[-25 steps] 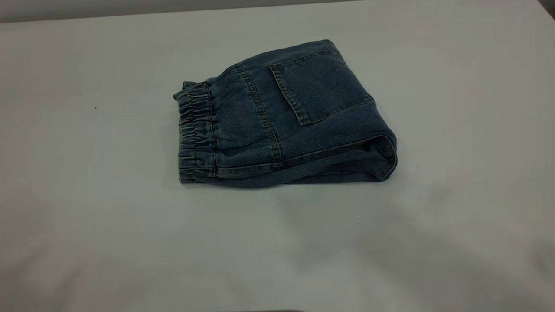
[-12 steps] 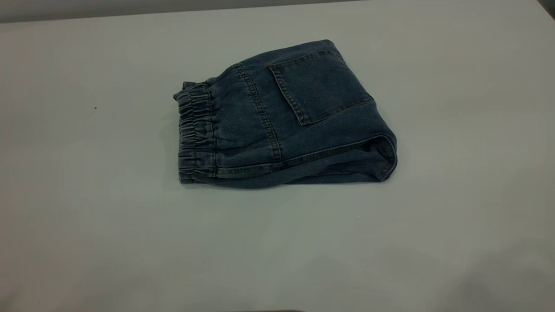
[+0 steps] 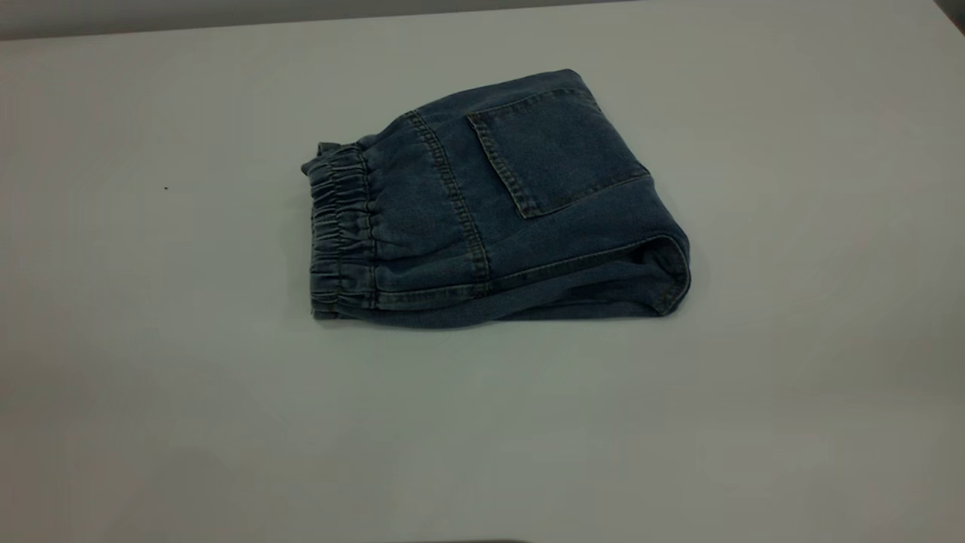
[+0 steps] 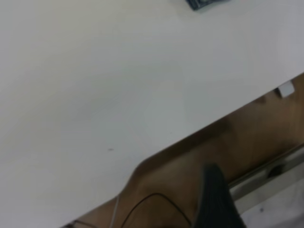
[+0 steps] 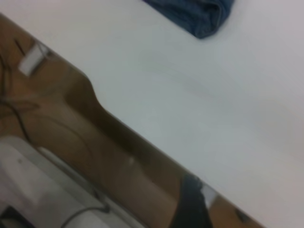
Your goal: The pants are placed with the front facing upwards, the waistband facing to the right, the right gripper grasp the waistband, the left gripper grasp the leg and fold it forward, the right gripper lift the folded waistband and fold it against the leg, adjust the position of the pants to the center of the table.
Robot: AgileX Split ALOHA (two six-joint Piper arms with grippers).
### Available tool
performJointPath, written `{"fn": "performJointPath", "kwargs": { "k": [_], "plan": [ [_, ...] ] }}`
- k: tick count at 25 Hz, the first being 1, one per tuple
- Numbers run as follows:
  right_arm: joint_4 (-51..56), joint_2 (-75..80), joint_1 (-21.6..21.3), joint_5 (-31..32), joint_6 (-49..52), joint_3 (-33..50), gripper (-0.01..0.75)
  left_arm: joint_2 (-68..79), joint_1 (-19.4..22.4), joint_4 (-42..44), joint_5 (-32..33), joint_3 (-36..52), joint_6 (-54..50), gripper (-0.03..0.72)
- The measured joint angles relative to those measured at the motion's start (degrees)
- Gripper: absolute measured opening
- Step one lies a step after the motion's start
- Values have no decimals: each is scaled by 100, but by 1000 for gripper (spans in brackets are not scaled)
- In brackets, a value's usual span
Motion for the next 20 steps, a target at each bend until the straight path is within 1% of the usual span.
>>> {"fn": "performJointPath", "kwargs": {
  "k": [3, 5, 8, 10, 20],
  "plan": [
    [132, -708, 0, -123, 16, 456, 460, -409, 0, 0, -31, 204, -237, 405],
    [172, -1086, 0, -112, 16, 599, 460, -629, 0, 0, -31, 368, -298, 405],
    [212, -1428, 0, -123, 16, 601, 460, -858, 0, 0, -46, 551, -318, 405],
    [245, -1549, 0, -118, 16, 601, 460, -955, 0, 0, -178, 621, -318, 405],
    [256, -1589, 0, -118, 16, 601, 460, -975, 0, 0, -273, 738, -324, 405]
  ]
}}
